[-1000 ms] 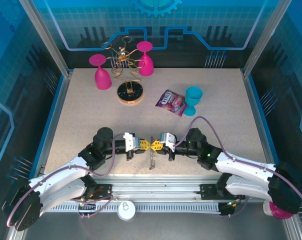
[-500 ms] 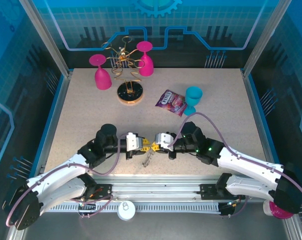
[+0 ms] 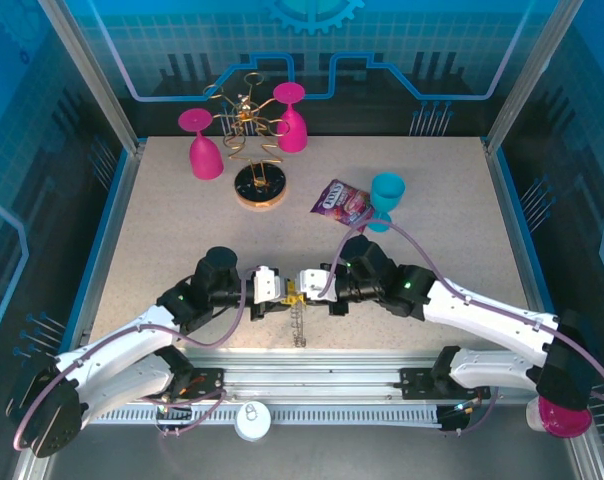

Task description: Put the keys on the keyring

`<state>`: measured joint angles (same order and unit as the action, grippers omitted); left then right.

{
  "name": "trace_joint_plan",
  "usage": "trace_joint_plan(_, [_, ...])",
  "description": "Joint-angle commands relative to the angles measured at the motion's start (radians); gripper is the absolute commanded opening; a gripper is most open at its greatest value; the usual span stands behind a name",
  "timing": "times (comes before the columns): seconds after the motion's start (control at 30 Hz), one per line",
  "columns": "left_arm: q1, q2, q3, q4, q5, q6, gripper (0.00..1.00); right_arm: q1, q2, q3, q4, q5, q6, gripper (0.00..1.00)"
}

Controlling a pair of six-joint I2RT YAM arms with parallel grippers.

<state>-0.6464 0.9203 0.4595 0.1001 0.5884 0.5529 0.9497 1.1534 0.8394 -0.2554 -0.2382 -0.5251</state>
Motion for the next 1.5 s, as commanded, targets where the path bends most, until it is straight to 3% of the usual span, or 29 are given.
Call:
trace_joint_plan(0.0, [-0.004,-0.006,0.027,0.029,0.039,0.010,0.15,0.024,0.023,0.035,-0.046,0.029,-0.038,0.00])
trace_joint_plan(0.17, [-0.003,-0.007,0.028,0.038,0.044,0.011,0.00,0.032,0.041,0.073,-0.063,0.051,-0.036,0.00])
trace_joint_plan(0.3, [-0.004,-0.016,0.015,0.054,0.039,0.021,0.00,0.026,0.011,0.049,-0.027,0.041,-0.002,0.00])
trace_joint_plan(0.43, [-0.004,-0.036,-0.013,0.090,0.037,0.024,0.00,-0.026,-0.087,-0.055,0.084,-0.020,0.090,0.31])
trace_joint_plan(0.6, [-0.004,-0.052,-0.043,0.160,0.060,0.000,0.00,-0.110,-0.175,-0.204,0.283,-0.139,0.220,0.37])
trace_joint_plan(0.9, [-0.003,-0.048,-0.051,0.191,0.083,-0.011,0.00,-0.109,-0.135,-0.236,0.407,-0.223,0.295,0.36])
trace_joint_plan(1.23, [-0.003,-0.058,-0.055,0.187,0.074,-0.002,0.00,-0.111,-0.163,-0.243,0.361,-0.171,0.301,0.12])
trace_joint_plan(1.47, [-0.003,-0.058,-0.053,0.188,0.076,-0.001,0.00,-0.113,-0.212,-0.266,0.307,-0.159,0.313,0.05])
